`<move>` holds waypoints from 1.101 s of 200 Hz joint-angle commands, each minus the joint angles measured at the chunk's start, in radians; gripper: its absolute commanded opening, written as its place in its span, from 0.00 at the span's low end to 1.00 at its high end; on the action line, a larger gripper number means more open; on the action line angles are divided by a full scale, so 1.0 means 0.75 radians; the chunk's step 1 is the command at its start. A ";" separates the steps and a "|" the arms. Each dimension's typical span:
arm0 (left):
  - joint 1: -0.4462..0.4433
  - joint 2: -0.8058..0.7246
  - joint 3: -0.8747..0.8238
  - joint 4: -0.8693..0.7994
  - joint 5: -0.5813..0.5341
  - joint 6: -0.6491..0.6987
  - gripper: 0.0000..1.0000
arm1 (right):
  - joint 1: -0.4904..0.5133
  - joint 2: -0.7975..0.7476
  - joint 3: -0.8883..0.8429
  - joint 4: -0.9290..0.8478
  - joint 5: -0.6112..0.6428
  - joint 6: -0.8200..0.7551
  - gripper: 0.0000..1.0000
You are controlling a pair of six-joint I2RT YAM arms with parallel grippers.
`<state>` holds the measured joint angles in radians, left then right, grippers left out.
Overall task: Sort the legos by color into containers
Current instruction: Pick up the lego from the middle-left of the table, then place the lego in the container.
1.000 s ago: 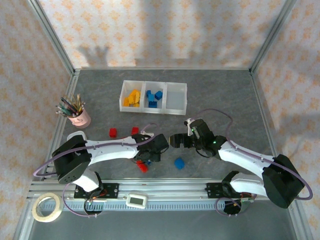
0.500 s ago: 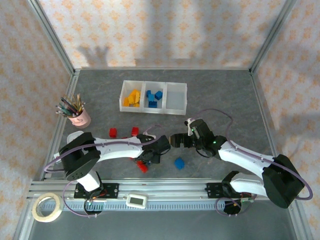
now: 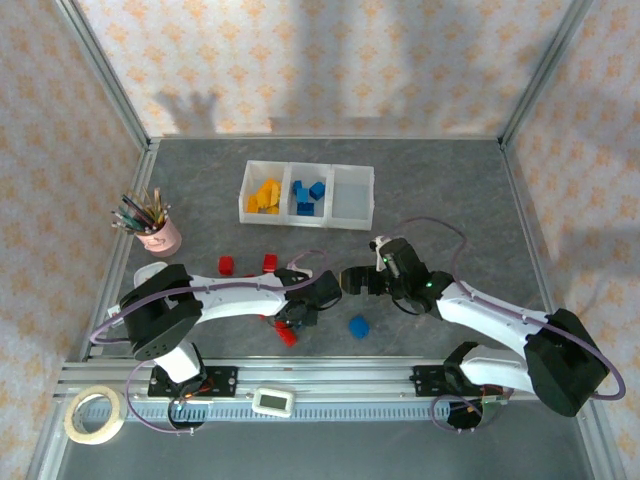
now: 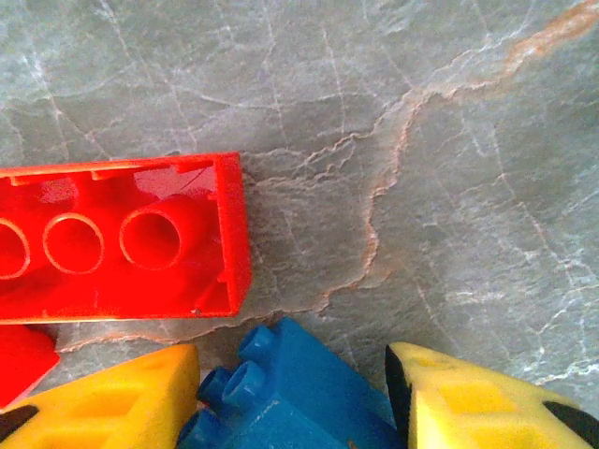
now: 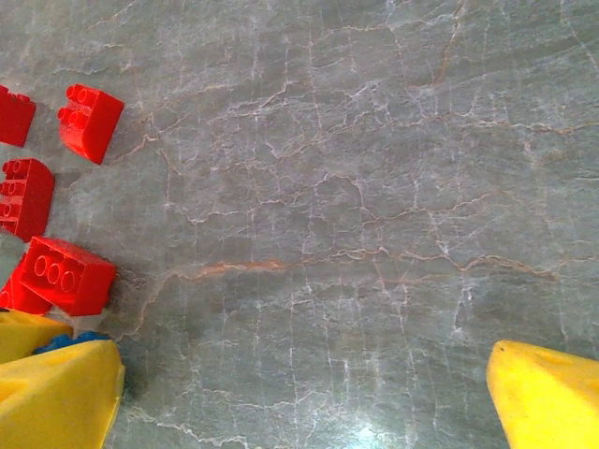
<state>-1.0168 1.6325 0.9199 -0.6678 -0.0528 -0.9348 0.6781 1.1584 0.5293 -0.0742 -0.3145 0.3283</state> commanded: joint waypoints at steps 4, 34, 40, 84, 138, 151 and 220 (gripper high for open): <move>0.005 -0.062 0.070 -0.060 -0.072 -0.009 0.48 | -0.001 -0.017 0.050 -0.050 0.072 0.002 1.00; 0.029 -0.153 0.114 -0.070 -0.085 -0.002 0.47 | -0.044 -0.020 0.116 -0.125 0.095 0.005 1.00; 0.041 -0.172 0.125 -0.069 -0.091 0.006 0.47 | -0.058 -0.025 0.124 -0.133 0.093 0.005 1.00; 0.237 -0.272 0.277 -0.034 -0.157 0.135 0.43 | -0.161 -0.046 0.181 -0.149 0.074 0.004 1.00; 0.547 -0.082 0.585 0.087 -0.232 0.345 0.42 | -0.250 0.019 0.275 -0.147 0.093 0.015 1.00; 0.607 0.004 0.666 0.120 -0.216 0.376 0.42 | -0.267 0.022 0.287 -0.137 0.107 0.021 1.00; 0.707 0.674 1.358 0.030 -0.260 0.545 0.44 | -0.292 0.167 0.413 -0.168 0.173 -0.012 1.00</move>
<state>-0.4892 2.0209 1.7863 -0.5888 -0.1940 -0.5999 0.4637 1.2594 0.7841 -0.1822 -0.2329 0.3386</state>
